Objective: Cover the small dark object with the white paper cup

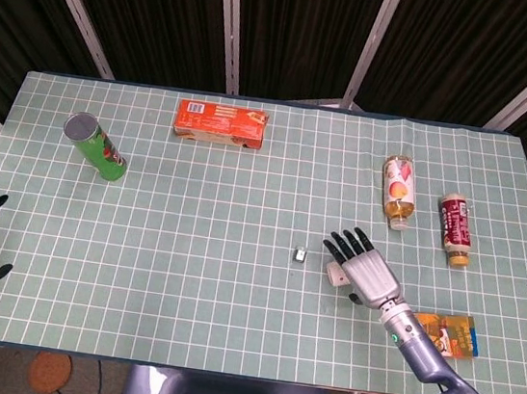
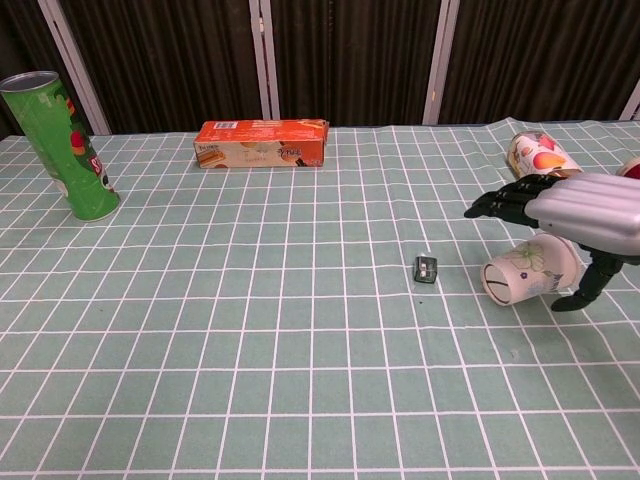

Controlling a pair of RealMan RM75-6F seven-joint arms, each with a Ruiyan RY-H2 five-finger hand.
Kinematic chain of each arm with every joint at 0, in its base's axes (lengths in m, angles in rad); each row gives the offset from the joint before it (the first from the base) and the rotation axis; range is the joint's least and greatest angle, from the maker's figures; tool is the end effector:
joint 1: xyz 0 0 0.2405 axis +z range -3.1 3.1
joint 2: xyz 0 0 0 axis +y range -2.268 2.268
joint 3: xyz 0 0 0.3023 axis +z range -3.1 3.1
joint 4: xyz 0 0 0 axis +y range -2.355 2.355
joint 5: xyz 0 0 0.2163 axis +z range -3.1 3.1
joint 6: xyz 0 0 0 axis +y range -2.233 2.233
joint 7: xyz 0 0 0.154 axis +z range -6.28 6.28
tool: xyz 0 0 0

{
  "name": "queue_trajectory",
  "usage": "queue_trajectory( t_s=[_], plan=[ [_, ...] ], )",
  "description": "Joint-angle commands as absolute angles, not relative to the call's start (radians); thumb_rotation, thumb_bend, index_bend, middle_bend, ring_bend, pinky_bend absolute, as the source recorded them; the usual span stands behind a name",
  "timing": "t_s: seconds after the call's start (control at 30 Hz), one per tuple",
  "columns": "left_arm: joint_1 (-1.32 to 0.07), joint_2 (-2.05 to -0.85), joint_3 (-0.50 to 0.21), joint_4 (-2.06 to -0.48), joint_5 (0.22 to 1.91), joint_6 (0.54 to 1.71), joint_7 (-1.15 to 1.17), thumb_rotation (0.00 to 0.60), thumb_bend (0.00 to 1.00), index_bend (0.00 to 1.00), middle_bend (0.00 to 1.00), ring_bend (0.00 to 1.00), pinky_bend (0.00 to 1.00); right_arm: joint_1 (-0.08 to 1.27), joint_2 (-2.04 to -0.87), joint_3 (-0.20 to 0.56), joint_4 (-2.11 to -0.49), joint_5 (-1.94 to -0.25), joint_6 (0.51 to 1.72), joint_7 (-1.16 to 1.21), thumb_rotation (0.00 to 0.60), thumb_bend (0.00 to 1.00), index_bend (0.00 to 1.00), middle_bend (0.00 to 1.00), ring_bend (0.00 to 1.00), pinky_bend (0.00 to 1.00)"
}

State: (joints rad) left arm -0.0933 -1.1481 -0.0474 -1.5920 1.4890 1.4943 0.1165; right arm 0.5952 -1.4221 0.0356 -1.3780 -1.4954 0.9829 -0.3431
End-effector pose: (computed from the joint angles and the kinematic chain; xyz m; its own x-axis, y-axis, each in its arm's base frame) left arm -0.3564 0.1977 0.1663 0.4905 -0.0077 0.8714 0.8714 -0.0045 -0.4906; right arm -0.2607 -0.3434 0.0089 0.7425 -0.1258 0.6580 -0.6102 -0.5324 0.5867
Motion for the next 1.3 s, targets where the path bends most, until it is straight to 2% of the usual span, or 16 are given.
queue_trajectory(
  t_s=[0.03, 0.3, 0.73, 0.97, 1.03, 1.17, 1.3],
  plan=[
    [-0.092, -1.147, -0.047, -1.593, 1.49, 1.496, 0.117, 0.6, 0.0, 0.0, 0.0, 0.0, 0.0, 0.57, -1.394, 0.007, -1.511, -1.495, 1.035, -0.689, 0.6, 0.0, 0.02, 0.01, 0.0, 0.0],
    [-0.091, -1.146, -0.05, -1.591, 1.487, 1.5, 0.114, 0.6, 0.0, 0.0, 0.0, 0.0, 0.0, 0.568, -1.432, -0.028, -1.535, -1.484, 1.017, -1.004, 0.6, 0.01, 0.02, 0.01, 0.0, 0.0],
    [-0.094, -1.147, -0.053, -1.588, 1.478, 1.493, 0.115, 0.6, 0.0, 0.0, 0.0, 0.0, 0.0, 0.584, -1.526, -0.015, -1.431, -1.429, 0.993, -1.165, 0.6, 0.03, 0.05, 0.15, 0.0, 0.03],
    [-0.096, -1.147, -0.054, -1.586, 1.474, 1.488, 0.115, 0.6, 0.0, 0.0, 0.0, 0.0, 0.0, 0.594, -1.572, -0.019, -1.347, -1.444, 1.0, -1.182, 0.6, 0.13, 0.12, 0.22, 0.05, 0.13],
    [-0.096, -1.147, -0.054, -1.586, 1.473, 1.487, 0.115, 0.6, 0.0, 0.0, 0.0, 0.0, 0.0, 0.595, -1.58, -0.02, -1.332, -1.444, 0.999, -1.18, 0.6, 0.15, 0.15, 0.25, 0.08, 0.18],
    [-0.097, -1.147, -0.055, -1.586, 1.47, 1.484, 0.115, 0.6, 0.0, 0.0, 0.0, 0.0, 0.0, 0.607, -1.589, -0.036, -1.29, -1.503, 1.021, -1.179, 0.6, 0.23, 0.25, 0.35, 0.17, 0.35],
    [-0.098, -1.147, -0.056, -1.585, 1.469, 1.483, 0.115, 0.6, 0.0, 0.0, 0.0, 0.0, 0.0, 0.61, -1.598, -0.044, -1.256, -1.544, 1.045, -1.135, 0.6, 0.27, 0.28, 0.38, 0.21, 0.4]
  ],
)
